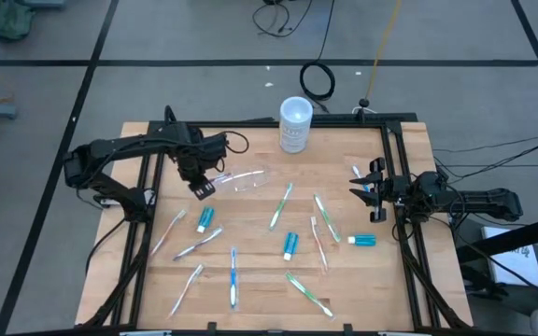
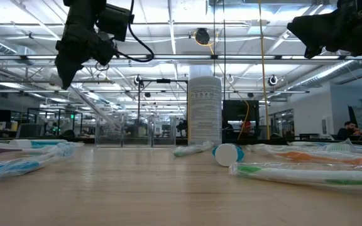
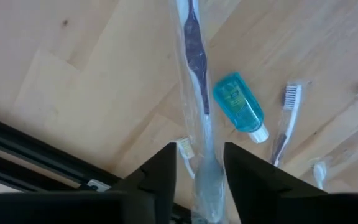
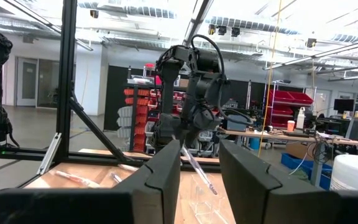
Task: Pick & Place toothbrushing station
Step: Put the top purple toothbrush into the transparent organizer
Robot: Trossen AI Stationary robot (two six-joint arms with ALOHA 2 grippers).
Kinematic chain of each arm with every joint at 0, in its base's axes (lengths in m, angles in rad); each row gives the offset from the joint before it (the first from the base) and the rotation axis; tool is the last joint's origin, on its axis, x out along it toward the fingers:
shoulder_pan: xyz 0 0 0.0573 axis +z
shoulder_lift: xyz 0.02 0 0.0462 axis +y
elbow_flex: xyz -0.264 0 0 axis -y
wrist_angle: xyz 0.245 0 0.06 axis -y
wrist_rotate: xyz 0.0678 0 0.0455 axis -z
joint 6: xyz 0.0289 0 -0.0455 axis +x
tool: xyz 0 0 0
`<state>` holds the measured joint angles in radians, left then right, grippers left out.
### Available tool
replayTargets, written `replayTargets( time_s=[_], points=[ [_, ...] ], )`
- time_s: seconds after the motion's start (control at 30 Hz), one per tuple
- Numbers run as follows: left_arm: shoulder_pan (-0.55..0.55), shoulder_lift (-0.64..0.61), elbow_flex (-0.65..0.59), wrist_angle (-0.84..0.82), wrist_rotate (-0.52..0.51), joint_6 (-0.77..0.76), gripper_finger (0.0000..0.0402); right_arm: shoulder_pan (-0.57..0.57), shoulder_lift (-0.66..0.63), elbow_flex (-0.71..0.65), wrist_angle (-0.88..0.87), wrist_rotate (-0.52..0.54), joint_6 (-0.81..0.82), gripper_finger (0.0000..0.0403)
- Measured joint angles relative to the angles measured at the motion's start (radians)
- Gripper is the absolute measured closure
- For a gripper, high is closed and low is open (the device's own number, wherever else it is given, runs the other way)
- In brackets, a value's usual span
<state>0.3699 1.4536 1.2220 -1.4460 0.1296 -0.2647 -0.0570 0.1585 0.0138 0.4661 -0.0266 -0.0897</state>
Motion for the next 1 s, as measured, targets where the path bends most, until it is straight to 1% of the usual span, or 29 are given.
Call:
replayTargets(
  time_s=[0.13,0.23,0.3,0.37,0.47,0.53,0.57,0.63,0.73,0.8,0.9,1.0],
  points=[
    [0.006,0.0,0.076,-0.024,-0.007,-0.02,0.0236,0.0,0.0,0.0,0.0,0.0,0.0,0.0298],
    [0.006,-0.001,0.168,-0.032,-0.009,-0.026,0.0232,0.0,0.0,0.0,0.0,0.0,0.0,0.0298],
    [0.003,0.0,0.235,-0.051,-0.03,-0.025,0.0234,0.0,0.0,0.0,0.0,0.0,0.0,0.0298],
    [-0.011,-0.002,0.297,-0.078,-0.105,-0.023,0.0239,0.0,0.0,0.0,0.0,0.0,0.0,0.0298],
    [-0.061,-0.02,0.336,-0.124,-0.31,0.039,0.025,0.0,0.0,0.0,0.0,0.0,0.0,0.0298],
    [-0.103,-0.047,0.319,-0.117,-0.424,0.073,0.0259,0.0,0.0,0.0,0.0,0.0,0.001,0.0298],
    [-0.125,-0.062,0.304,-0.114,-0.442,0.087,0.0264,0.0,0.0,0.0,0.0,0.0,0.006,0.0298],
    [-0.168,-0.104,0.261,-0.114,-0.444,0.088,0.0273,0.0,0.0,0.0,-0.001,0.0,0.028,0.0298],
    [-0.245,-0.147,0.19,-0.111,-0.445,0.045,0.0284,0.0,0.0,0.0,-0.008,0.0,0.056,0.0298],
    [-0.29,-0.188,0.123,-0.1,-0.456,-0.019,0.029,0.0,0.0,0.0,-0.007,0.0,0.065,0.0298],
    [-0.353,-0.256,0.032,-0.014,-0.494,-0.178,0.0295,0.0,0.0,0.0,-0.009,0.0,0.084,0.0298],
    [-0.431,-0.318,-0.074,0.053,-0.512,-0.27,0.0295,0.0,0.0,0.0,-0.01,0.0,0.086,0.0298]
  ],
)
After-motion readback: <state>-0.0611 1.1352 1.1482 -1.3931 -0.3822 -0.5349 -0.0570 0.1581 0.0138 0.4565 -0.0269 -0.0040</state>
